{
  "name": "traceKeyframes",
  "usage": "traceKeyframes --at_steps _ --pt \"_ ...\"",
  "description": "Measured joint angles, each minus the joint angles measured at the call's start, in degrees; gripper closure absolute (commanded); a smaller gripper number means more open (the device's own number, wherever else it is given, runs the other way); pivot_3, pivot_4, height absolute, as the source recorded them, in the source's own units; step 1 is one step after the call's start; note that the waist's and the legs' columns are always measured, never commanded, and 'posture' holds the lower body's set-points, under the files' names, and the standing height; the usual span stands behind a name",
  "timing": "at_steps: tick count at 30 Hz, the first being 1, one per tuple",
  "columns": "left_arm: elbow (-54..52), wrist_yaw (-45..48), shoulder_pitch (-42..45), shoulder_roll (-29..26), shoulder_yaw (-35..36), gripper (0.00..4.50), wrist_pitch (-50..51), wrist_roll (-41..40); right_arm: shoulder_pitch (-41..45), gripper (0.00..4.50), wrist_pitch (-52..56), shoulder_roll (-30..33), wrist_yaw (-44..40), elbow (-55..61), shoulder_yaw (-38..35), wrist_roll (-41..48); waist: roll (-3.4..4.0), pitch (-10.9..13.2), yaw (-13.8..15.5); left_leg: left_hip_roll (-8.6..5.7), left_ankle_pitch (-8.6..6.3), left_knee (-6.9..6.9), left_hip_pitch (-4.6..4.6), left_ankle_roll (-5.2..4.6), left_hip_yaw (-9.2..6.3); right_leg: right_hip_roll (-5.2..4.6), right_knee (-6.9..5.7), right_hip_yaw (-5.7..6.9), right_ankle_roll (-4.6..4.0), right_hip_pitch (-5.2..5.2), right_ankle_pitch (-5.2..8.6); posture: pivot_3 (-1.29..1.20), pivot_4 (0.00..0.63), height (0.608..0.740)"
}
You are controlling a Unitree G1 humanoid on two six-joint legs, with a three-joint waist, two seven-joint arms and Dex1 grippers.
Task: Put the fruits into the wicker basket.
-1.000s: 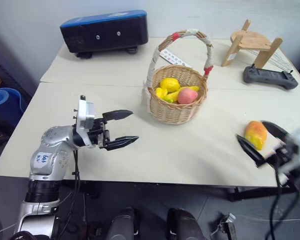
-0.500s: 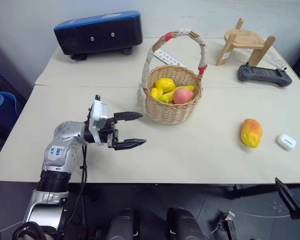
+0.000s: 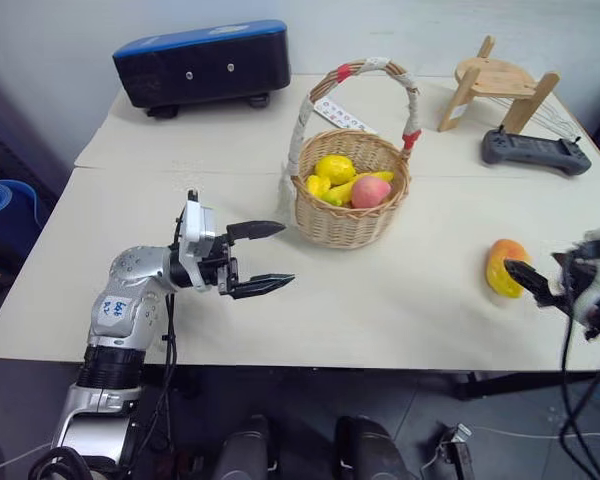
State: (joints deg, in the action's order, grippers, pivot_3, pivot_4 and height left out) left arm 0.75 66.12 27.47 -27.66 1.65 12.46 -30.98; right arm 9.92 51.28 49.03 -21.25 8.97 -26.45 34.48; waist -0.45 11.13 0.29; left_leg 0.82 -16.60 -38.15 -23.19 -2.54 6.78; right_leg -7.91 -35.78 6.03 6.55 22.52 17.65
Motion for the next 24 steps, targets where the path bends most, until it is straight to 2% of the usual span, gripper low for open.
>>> traceKeyframes --at_steps 5,12,15,19,24 --pt "-2.49 -1.07 -1.42 -0.46 0.27 0.00 1.19 -0.18 10.87 0.05 3.97 -0.05 0.37 -9.39 6.46 -2.43 0.00 0.00 0.06 0.00 0.01 0.01 -0.04 -0.02 -0.05 -0.01 0.02 0.06 0.01 -0.02 -0.01 0.00 0.150 0.740" --pt "-4.61 -2.26 -2.09 -1.13 0.64 0.00 2.01 -0.31 15.49 0.05 6.57 -0.36 1.05 -15.25 9.68 -6.41 0.00 0.00 -0.19 0.00 0.01 0.02 -0.05 -0.02 -0.02 0.00 0.02 0.06 0.04 -0.02 -0.02 0.00 0.150 0.740" --pt "-4.68 -2.44 -2.13 -1.28 0.64 0.00 2.30 -0.33 15.61 0.59 8.94 -1.21 0.44 -15.89 10.33 -6.54 0.00 0.00 -0.32 0.01 0.01 0.02 -0.05 -0.01 -0.02 0.02 0.02 0.06 0.04 -0.01 -0.02 0.00 0.150 0.740" --pt "-4.70 -2.72 -2.12 -1.39 0.64 0.00 2.55 -0.35 15.15 1.78 12.59 -1.65 -0.83 -14.62 10.09 -5.64 0.00 0.00 -0.32 0.01 0.01 0.03 -0.05 -0.01 -0.01 0.02 0.02 0.05 0.04 -0.01 -0.02 0.00 0.150 0.740" --pt "-4.72 -2.78 -2.10 -1.50 0.65 0.00 2.58 -0.38 12.16 1.85 11.04 -1.62 -3.53 -11.25 9.56 -5.34 0.00 0.00 -0.20 0.00 0.01 0.04 -0.06 -0.01 -0.01 0.02 0.05 0.06 0.05 -0.01 -0.03 0.00 0.150 0.740"
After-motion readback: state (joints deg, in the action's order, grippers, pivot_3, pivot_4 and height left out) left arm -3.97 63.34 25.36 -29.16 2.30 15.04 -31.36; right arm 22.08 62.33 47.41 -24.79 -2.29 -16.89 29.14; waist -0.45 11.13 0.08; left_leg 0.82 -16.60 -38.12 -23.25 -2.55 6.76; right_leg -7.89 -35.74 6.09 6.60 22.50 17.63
